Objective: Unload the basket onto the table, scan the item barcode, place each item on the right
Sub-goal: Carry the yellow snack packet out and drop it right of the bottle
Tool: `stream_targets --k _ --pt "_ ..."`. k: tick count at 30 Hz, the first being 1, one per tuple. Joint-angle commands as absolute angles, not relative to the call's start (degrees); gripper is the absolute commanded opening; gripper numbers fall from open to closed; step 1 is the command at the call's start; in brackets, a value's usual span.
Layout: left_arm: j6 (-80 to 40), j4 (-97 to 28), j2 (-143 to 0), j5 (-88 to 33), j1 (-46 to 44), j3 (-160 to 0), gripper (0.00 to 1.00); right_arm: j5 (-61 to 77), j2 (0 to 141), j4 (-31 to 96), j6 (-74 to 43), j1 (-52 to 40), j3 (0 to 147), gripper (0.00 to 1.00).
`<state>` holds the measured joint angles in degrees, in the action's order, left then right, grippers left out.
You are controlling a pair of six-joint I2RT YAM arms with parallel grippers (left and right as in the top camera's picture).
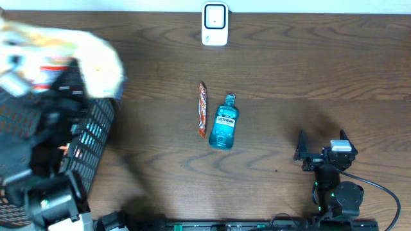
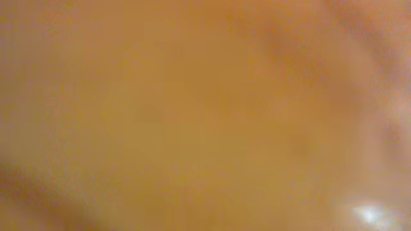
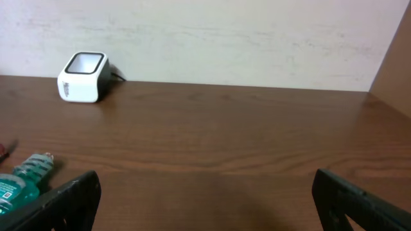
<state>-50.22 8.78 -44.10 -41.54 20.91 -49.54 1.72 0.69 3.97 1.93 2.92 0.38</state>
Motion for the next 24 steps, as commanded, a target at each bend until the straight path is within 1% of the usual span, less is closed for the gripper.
stream_targets --k 1,4,8,10,13,19,24 --pt "-40.7 7.8 -47.3 -47.3 8.1 -51.0 0.08 1.7 0.4 4.1 2.2 2.7 0.3 0.99" --pt "-34.8 6.0 -52.0 -43.9 -3.3 -51.0 0.08 1.7 0.4 4.1 2.2 2.7 0.3 0.99" --pt "-27.7 4.7 -60.5 -38.9 -15.9 -51.0 0.08 1.7 0.4 4.1 2.2 2.7 0.3 0.99" --pt "-27.2 5.1 -66.2 -35.8 -21.7 -51.0 0.07 1.7 0.4 4.1 2.2 2.7 0.3 0.99" --pt "-27.2 6.3 -74.0 -32.3 -28.1 -51.0 0.08 1.7 0.4 4.1 2.2 2.7 0.3 0.99" --pt "-27.2 11.4 -88.8 -31.5 -36.2 -51.0 0.08 1.7 0.4 4.1 2.2 2.7 0.3 0.99" --pt "-27.2 15.9 -97.8 -30.1 -38.7 -51.0 0.07 1.7 0.4 4.1 2.2 2.7 0.3 0.99"
